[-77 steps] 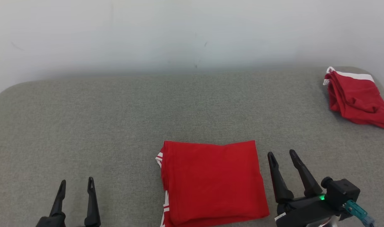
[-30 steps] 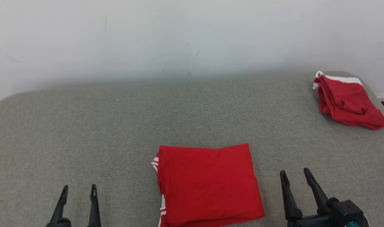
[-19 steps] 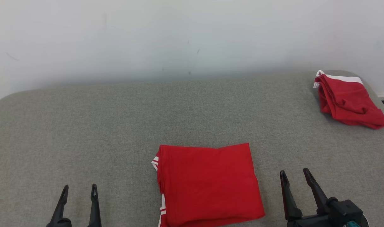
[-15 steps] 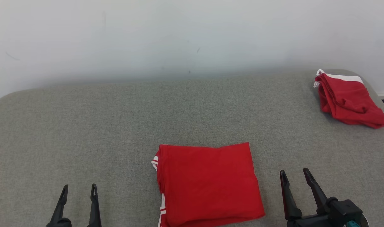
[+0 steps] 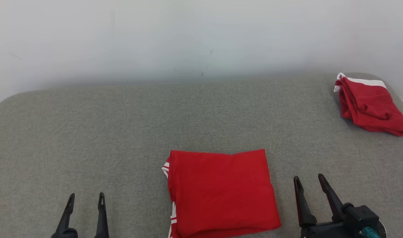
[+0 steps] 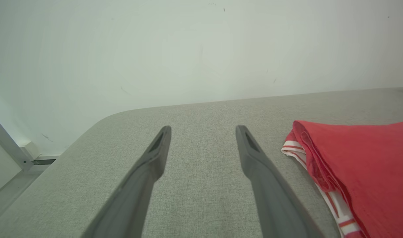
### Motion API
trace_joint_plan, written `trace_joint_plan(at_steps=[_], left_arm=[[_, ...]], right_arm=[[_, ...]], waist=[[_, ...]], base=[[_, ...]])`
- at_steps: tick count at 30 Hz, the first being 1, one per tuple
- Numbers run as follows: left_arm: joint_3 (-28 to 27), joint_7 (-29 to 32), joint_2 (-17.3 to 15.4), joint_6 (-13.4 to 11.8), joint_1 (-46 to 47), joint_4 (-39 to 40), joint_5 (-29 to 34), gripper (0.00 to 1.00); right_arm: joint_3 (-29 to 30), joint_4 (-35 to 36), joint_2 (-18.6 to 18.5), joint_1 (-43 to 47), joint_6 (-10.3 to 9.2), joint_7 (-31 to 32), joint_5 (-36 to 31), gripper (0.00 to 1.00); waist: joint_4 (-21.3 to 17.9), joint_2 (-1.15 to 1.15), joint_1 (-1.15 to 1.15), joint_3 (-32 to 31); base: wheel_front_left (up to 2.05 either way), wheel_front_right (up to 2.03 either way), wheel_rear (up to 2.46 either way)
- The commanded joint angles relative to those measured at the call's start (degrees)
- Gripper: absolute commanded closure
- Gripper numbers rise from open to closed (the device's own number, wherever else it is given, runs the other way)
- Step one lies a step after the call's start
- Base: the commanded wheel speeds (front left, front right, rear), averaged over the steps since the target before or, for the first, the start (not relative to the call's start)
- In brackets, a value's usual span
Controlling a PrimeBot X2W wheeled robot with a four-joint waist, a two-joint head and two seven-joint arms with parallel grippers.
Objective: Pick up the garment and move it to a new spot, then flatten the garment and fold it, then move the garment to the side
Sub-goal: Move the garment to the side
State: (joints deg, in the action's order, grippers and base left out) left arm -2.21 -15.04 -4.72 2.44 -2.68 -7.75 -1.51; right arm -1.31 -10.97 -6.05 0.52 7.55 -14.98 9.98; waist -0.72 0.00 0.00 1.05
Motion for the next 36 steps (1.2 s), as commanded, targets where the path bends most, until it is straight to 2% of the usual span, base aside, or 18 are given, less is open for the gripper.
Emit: trace_joint_plan(at_steps=[1,6,14,29,30,31,32,36], left_arm=[[0.2,-0.2,-0.1,-0.2,0.1,0.0,0.0,0.0],[0.8,-0.2,0.1,-0.1,1.1,-0.3,-0.1,0.0],[1.6,-0.2,0.2,0.1,2.5,-0.7,-0.2,0.0],[1.4,-0.2,0.5,-0.4,4.0,-0.7,-0.9,0.0],[1.4,-0.2,0.5,-0.4,4.2,-0.7,-0.9,0.0],[1.4,-0.2,0.5,-0.4,4.3,-0.7,-0.9,0.0],[1.5,-0.2,0.5,-0.4,4.4,-0.7,-0.9,0.0],[1.4,-0.2,0.6,-0.5,4.8,-0.5,-1.2,0.0]], right_arm=[[-0.2,-0.4,-0.3,-1.2,-0.17,-0.3,-0.2,0.0],[-1.4,-3.3,-1.6,-5.8,-0.17,0.0,0.1,0.0],[-3.3,-12.5,-2.6,-13.6,-0.17,5.6,1.0,0.0],[-6.5,-30.2,-2.0,-18.9,-0.17,10.3,5.6,0.0],[-7.1,-31.0,-1.8,-19.0,-0.17,10.8,6.3,0.33],[-7.7,-31.6,-1.6,-19.1,-0.16,10.8,6.9,0.8],[-8.2,-32.0,-1.7,-19.2,-0.17,10.6,7.4,1.0],[-9.8,-33.0,-2.6,-20.6,-0.17,9.8,9.4,1.0]], waist=[[0.5,0.0,0.0,0.3],[1.7,0.0,0.0,1.1],[3.8,0.0,0.0,2.2],[5.3,0.0,0.0,5.1],[5.4,0.0,0.0,5.2],[5.4,0.0,0.0,5.3],[5.5,0.0,0.0,5.4],[5.5,0.0,0.0,5.8]], base=[[0.0,0.0,0.0],[0.0,0.0,0.0],[0.0,0.0,0.0],[0.0,0.0,0.0],[0.0,0.0,0.0],[0.0,0.0,0.0],[0.0,0.0,0.0],[0.0,0.0,0.0]])
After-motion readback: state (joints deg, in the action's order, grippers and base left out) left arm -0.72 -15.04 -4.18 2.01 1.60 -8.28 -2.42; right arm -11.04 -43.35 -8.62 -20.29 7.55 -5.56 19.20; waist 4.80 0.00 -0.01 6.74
